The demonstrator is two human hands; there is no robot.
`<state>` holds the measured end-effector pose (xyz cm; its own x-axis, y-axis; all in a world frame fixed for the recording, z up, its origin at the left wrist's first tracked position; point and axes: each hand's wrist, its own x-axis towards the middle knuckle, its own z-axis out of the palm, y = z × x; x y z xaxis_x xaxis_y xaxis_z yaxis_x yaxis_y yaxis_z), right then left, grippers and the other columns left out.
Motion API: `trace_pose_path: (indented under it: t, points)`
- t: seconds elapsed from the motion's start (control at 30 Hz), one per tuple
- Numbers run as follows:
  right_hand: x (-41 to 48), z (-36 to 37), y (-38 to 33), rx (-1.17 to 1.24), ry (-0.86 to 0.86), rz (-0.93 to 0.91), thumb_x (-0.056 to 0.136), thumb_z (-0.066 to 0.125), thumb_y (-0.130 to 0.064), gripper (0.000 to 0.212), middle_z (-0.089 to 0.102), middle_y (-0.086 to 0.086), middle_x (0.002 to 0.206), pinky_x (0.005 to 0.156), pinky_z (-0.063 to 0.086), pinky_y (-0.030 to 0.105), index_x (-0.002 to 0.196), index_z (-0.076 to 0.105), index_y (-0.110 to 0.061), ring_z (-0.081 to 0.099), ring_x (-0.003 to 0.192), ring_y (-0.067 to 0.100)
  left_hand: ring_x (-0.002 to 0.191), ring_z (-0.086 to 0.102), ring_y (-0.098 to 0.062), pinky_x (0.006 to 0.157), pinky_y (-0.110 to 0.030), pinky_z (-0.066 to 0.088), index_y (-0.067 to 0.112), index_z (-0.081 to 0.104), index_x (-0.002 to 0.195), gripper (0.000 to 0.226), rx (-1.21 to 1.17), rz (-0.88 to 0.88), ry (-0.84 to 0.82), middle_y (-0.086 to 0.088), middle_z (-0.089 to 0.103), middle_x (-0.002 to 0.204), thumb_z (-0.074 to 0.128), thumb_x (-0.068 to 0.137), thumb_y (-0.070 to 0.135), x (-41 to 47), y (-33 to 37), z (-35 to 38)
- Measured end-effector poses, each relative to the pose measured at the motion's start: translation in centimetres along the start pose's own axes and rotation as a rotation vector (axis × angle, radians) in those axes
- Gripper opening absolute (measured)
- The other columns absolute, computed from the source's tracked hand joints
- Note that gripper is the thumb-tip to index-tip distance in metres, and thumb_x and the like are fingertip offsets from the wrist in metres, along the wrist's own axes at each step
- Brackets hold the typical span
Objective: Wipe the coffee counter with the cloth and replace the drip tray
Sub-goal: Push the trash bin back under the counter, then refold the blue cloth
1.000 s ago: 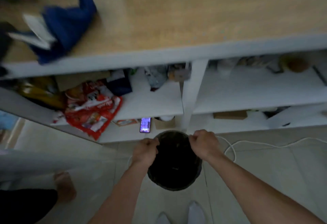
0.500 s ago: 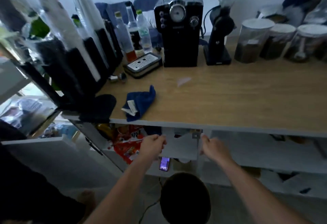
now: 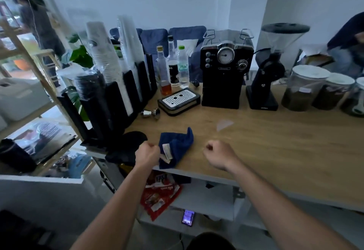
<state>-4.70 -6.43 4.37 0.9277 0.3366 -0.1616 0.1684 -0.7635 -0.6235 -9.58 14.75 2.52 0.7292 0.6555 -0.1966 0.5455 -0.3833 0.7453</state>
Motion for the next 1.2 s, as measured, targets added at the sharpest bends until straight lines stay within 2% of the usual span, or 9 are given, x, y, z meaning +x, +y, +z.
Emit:
trace_pose_path:
  t: [0.17,0.3,0.43,0.6,0.7,0.8,0.97,1.1,1.2]
  points:
    - [4.8,2.3,-3.4,-0.15,-0.043,-0.136,0.088,0.05,-0.031,0.046,0.044,0.003,0.139,0.097,0.038,0.032,0.131,0.049,-0.014,0.043,0.124,0.022,0.083,0.056,-0.024,0.071,-0.028,0.042,0.005,0.065,0.095,0.026,0.188,-0.04,-0.198,-0.013,0.063,0.1,0.046,0.087,0.02,4.2,-0.8,0.0]
    - [7.2,4.4,-5.2,-0.222,-0.21,-0.245,0.086,0.054,-0.032,0.064,0.032,0.004,0.15,0.108,0.03,0.033,0.144,0.031,-0.019,0.028,0.138,0.021,0.083,0.061,-0.025,0.068,-0.03,0.046,0.003,0.067,0.086,0.029,0.212,-0.036,-0.295,-0.01,0.064,0.089,0.05,0.086,0.027,6.1,-1.0,-0.1]
    - [8.1,4.3,-5.2,-0.247,-0.266,-0.266,0.087,0.057,-0.031,0.054,0.046,0.009,0.136,0.097,0.033,0.028,0.138,0.042,-0.019,0.037,0.129,0.023,0.085,0.063,-0.022,0.077,-0.033,0.052,0.007,0.068,0.091,0.031,0.157,-0.061,-0.366,-0.009,0.067,0.092,0.06,0.083,0.036,7.9,-1.0,-0.3]
    - [7.5,1.6,-2.4,-0.271,-0.323,-0.296,0.077,0.062,-0.02,0.02,0.058,-0.002,0.093,0.067,0.042,0.028,0.097,0.062,-0.016,0.053,0.085,0.015,0.064,0.059,-0.021,0.051,-0.026,0.044,0.003,0.064,0.087,0.028,-0.012,-0.156,-0.384,-0.008,0.063,0.075,0.068,0.083,0.03,8.5,-0.6,-0.4]
    - [6.8,0.9,-0.3,-0.271,-0.406,-0.298,0.075,0.063,-0.02,0.022,0.062,-0.003,0.096,0.076,0.049,0.032,0.097,0.065,-0.02,0.057,0.088,0.016,0.071,0.065,-0.022,0.054,-0.029,0.052,-0.002,0.062,0.1,0.03,-0.148,-0.225,-0.41,-0.012,0.066,0.083,0.067,0.086,0.025,7.9,-0.2,-0.4]
    - [6.2,0.5,0.9,-0.209,-0.409,-0.278,0.079,0.06,-0.023,0.027,0.065,-0.006,0.103,0.08,0.046,0.024,0.105,0.069,-0.021,0.058,0.093,0.009,0.068,0.066,-0.021,0.052,-0.028,0.054,-0.002,0.06,0.104,0.031,-0.176,-0.24,-0.408,-0.012,0.065,0.085,0.066,0.087,0.023,7.4,0.0,-0.3]
    - [6.6,1.6,1.3,0.087,-0.167,-0.029,0.086,0.059,-0.031,0.018,0.069,-0.005,0.083,0.074,0.052,0.033,0.083,0.068,-0.015,0.064,0.077,0.012,0.075,0.067,-0.024,0.052,-0.031,0.056,0.0,0.056,0.11,0.037,-0.179,-0.266,-0.418,-0.015,0.065,0.1,0.067,0.087,0.025,6.7,0.0,0.2]
    - [6.7,2.8,0.8,-0.049,-0.195,0.106,0.085,0.058,-0.041,0.032,0.065,0.005,0.072,0.062,0.044,0.03,0.076,0.063,-0.01,0.059,0.067,0.018,0.071,0.066,-0.03,0.069,-0.042,0.059,-0.002,0.058,0.086,0.022,-0.073,-0.261,-0.394,-0.014,0.062,0.079,0.066,0.088,0.019,6.1,-0.3,0.5]
    - [6.8,3.4,0.5,-0.108,-0.201,0.082,0.085,0.057,-0.029,0.022,0.059,0.002,0.069,0.056,0.04,0.029,0.071,0.059,-0.013,0.057,0.068,0.02,0.067,0.065,-0.028,0.061,-0.037,0.057,-0.006,0.065,0.094,0.025,-0.019,-0.249,-0.402,-0.013,0.063,0.074,0.065,0.087,0.018,6.2,-0.7,0.4]
